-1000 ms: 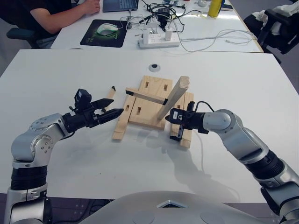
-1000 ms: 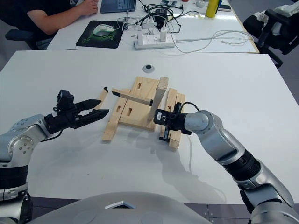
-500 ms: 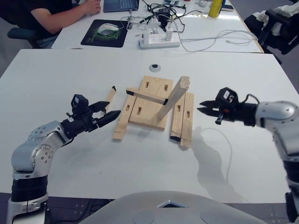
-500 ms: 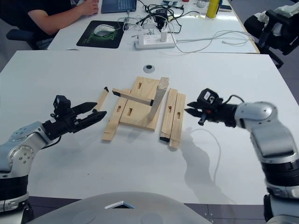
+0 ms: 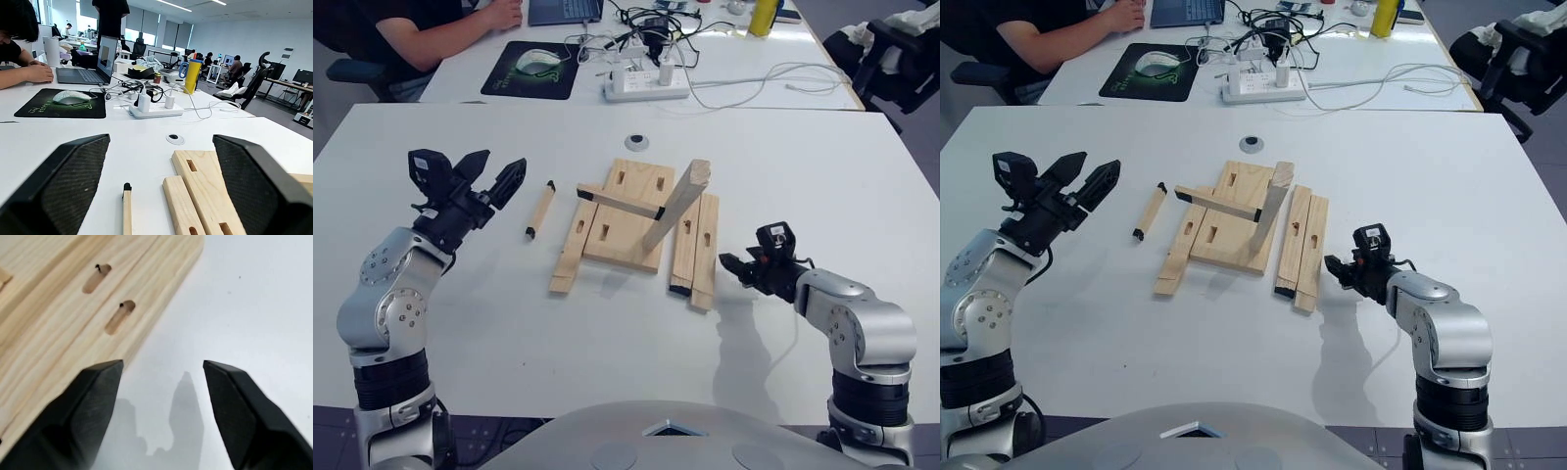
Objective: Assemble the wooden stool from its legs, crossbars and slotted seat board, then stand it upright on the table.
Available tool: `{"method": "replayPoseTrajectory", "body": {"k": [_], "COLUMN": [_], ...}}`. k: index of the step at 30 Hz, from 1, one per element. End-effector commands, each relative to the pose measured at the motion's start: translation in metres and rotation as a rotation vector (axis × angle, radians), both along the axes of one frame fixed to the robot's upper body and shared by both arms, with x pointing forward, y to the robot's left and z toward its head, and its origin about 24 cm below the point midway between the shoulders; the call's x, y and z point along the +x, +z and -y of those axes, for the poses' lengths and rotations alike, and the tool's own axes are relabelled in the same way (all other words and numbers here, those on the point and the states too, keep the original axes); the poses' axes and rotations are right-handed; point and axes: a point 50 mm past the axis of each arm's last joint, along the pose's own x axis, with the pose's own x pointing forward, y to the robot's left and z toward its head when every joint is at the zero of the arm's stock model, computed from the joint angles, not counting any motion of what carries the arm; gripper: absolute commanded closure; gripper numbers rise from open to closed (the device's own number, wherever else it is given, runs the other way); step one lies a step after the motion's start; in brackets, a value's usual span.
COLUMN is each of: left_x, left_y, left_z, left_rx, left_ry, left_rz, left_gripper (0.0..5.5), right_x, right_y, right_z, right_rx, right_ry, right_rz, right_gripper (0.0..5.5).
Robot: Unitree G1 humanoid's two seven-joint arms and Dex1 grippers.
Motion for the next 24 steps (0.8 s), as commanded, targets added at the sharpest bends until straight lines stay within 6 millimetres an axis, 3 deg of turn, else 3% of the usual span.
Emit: {"method": "replayPoseTrajectory", "body": {"k": [1, 8, 17, 24], "left_x": [-0.004, 0.0, 0.003, -0.001], "left_y": [-0.002, -0.006, -0.004, -0.007], "left_z": [0.0, 0.004, 0.004, 0.004], "left_rx": [-0.012, -0.049, -0.047, -0.047], "left_ry": [0.015, -0.005, -0.019, -0.011], "left_rz": [-0.013, -0.015, -0.012, -0.017], "left_gripper": [1.59, 1.59, 1.59, 1.59], "right_x": [0.003, 0.004, 0.0, 0.004], "right_y": [0.006, 0.005, 0.004, 0.004], "right_z": [-0.002, -0.014, -0.027, -0.017], "right_rx": [0.068, 0.144, -0.019, -0.125], "right_ry": [-0.012, 0.016, 0.17, 0.21], "right_rz": [-0.03, -0.079, -0.072, -0.069], "right_gripper": [1.62, 0.52, 0.52, 0.52]}}
